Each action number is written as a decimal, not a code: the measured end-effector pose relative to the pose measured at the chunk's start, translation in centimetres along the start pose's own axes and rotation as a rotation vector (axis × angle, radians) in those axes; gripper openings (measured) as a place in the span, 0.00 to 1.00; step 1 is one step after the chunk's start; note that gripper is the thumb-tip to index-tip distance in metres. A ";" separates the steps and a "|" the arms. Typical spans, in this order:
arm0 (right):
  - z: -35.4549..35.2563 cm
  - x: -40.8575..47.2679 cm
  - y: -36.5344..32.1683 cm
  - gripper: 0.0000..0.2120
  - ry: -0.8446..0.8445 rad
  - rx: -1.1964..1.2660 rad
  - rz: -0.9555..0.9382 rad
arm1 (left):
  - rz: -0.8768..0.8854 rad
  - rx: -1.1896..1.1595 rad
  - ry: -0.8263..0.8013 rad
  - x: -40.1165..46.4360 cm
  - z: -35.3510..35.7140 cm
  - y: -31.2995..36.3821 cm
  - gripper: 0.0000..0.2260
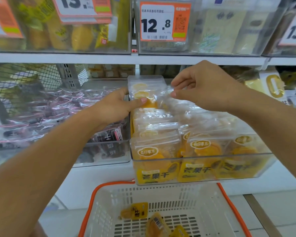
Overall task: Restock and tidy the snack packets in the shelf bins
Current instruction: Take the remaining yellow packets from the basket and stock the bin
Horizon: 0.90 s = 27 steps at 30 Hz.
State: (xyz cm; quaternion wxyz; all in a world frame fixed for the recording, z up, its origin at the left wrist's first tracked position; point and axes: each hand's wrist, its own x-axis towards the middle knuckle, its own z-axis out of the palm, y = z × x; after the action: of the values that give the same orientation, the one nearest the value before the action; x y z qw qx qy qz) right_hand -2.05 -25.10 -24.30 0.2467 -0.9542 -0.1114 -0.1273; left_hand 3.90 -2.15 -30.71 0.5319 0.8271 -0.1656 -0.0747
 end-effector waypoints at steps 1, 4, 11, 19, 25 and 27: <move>0.1 -0.5 -0.2 0.11 0.079 -0.019 -0.054 | -0.018 0.019 0.057 -0.3 0.0 -0.1 0.21; 0.5 -3.2 -2.4 0.09 0.307 -0.073 -0.305 | 0.060 0.105 0.423 -2.5 -0.2 0.9 0.21; 9.7 -14.7 -3.2 0.21 -1.216 -0.212 -0.250 | 0.899 0.388 0.244 -11.8 2.7 -0.2 0.21; 26.3 -20.5 11.7 0.33 -1.257 -0.405 0.296 | -0.436 1.026 -0.872 -16.4 14.1 -21.6 0.25; 36.0 -25.2 17.7 0.55 -0.975 -0.077 0.758 | -0.723 0.615 -0.575 -19.3 19.4 -28.7 0.34; 37.9 -24.9 17.6 0.62 -0.883 -0.144 0.791 | -0.832 0.593 -0.532 -19.2 20.7 -31.5 0.40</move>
State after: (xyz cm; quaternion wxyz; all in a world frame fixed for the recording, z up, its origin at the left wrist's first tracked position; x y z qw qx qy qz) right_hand -13.51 -24.97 -71.57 0.1403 -0.9003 0.1693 0.3756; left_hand -14.11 -1.08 -68.94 0.1430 0.8891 0.0316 -0.4336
